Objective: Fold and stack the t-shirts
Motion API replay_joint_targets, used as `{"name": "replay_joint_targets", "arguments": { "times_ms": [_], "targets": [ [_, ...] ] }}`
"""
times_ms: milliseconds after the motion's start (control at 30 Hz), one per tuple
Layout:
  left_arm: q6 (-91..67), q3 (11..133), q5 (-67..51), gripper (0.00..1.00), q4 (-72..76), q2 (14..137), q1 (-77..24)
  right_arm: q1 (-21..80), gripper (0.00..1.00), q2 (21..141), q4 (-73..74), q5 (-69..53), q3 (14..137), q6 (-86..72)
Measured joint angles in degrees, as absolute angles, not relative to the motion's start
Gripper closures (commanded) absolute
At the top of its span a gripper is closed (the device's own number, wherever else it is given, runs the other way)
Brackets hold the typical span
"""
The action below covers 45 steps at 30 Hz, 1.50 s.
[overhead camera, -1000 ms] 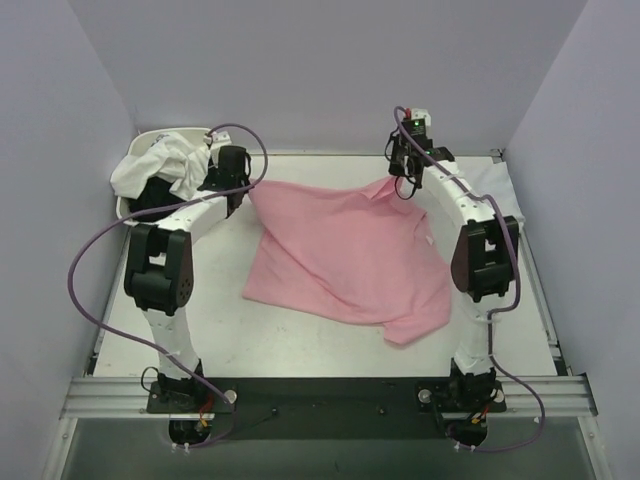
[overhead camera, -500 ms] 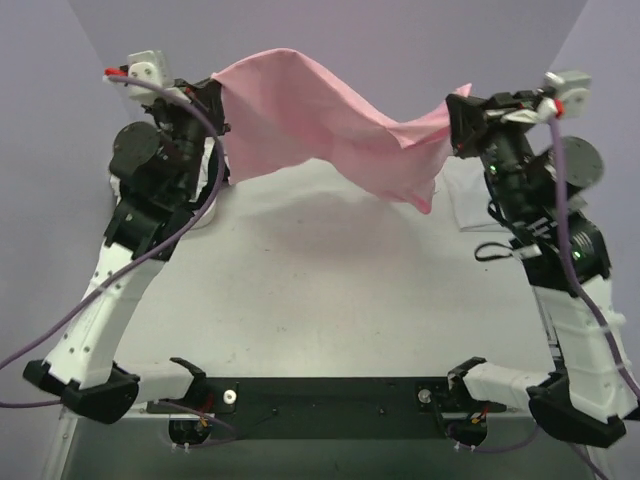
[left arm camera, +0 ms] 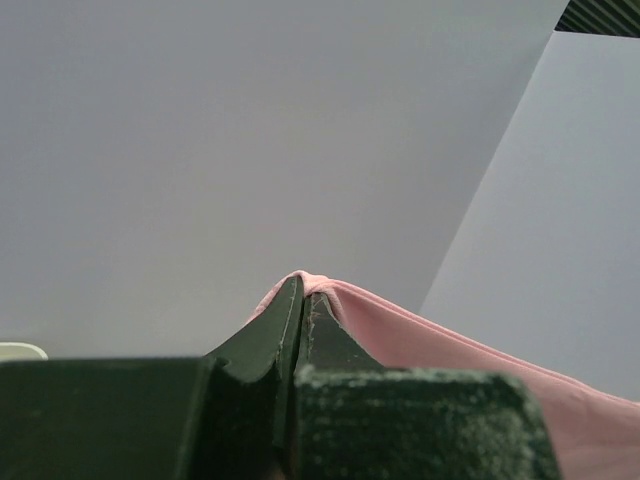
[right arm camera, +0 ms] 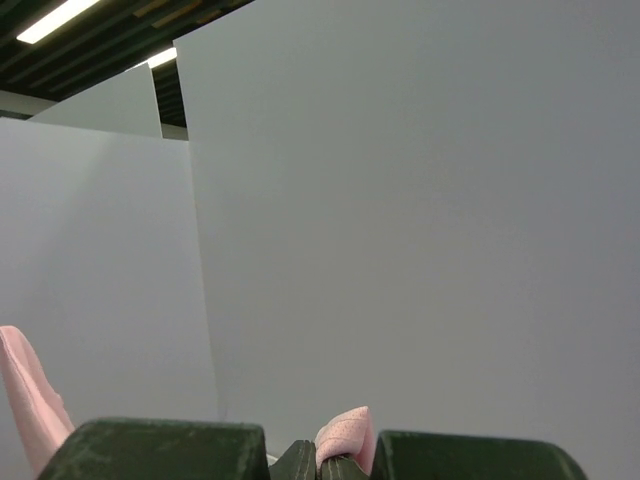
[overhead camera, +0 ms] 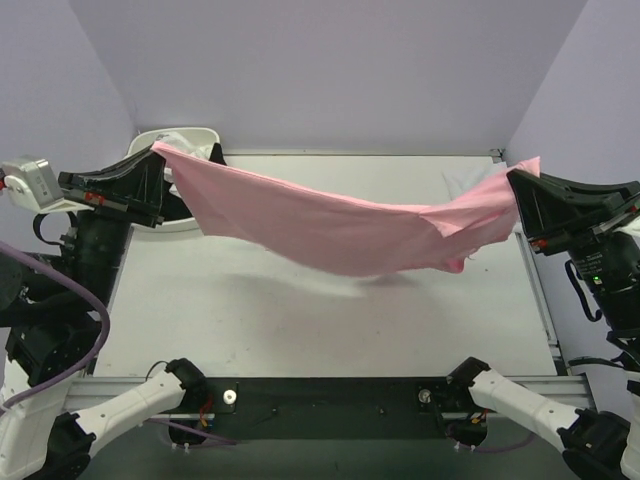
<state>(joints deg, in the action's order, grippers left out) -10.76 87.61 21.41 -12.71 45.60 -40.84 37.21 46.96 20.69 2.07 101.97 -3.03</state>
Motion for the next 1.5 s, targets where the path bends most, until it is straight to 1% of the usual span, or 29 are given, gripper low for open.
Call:
{"name": "replay_joint_targets", "arguments": {
  "times_ms": [100, 267, 467, 533, 767, 867, 967, 1100, 1167, 1333, 1500],
  "targets": [
    [-10.9, 90.4, 20.1, 1.00, -14.6, 48.2, -40.8, 37.2, 1.00, 49.0, 21.8, 2.1, 105.1, -3.0],
    [-10.4, 98.4, 17.7, 1.00, -15.0, 58.3, -40.8, 37.2, 1.00, 57.2, 22.1, 3.4, 111.9, -1.4],
    [-9.7, 97.4, 20.1, 1.00, -12.9, 68.1, -40.8, 36.2, 1.00, 70.3, 21.1, 6.9, 114.7, 1.3],
    [-10.2, 94.2, 21.3, 1.00, -11.1, 70.7, -40.2, 32.8, 1.00, 73.7, 19.0, 5.7, 111.3, 0.2],
    [-16.6, 72.0, 23.4, 1.00, -3.7, 78.1, -34.5, 21.7, 1.00, 81.2, 11.8, 3.3, 87.5, -6.2],
    [-20.7, 65.1, 23.9, 1.00, -2.2, 82.9, -30.3, 18.3, 1.00, 87.5, 9.1, 2.5, 83.4, -8.2],
    [-23.6, 63.8, 24.3, 1.00, -1.5, 89.0, -26.1, 15.7, 1.00, 95.4, 6.3, 1.9, 83.1, -9.7],
    [-26.2, 66.5, 24.8, 1.00, 0.1, 97.7, -22.3, 13.8, 1.00, 104.9, 5.1, 1.8, 86.0, -10.6],
    [-26.9, 69.1, 25.1, 1.00, 0.2, 101.9, -21.1, 13.2, 1.00, 109.6, 5.4, 1.9, 89.7, -10.7],
    [-27.0, 80.5, 25.0, 1.00, 0.3, 112.3, -19.2, 12.3, 1.00, 119.0, 6.0, 1.7, 101.0, -10.9],
    [-27.4, 91.5, 24.4, 1.00, -2.0, 120.7, -16.8, 10.3, 1.00, 124.3, 7.1, 0.6, 108.8, -13.9]
  ]
}}
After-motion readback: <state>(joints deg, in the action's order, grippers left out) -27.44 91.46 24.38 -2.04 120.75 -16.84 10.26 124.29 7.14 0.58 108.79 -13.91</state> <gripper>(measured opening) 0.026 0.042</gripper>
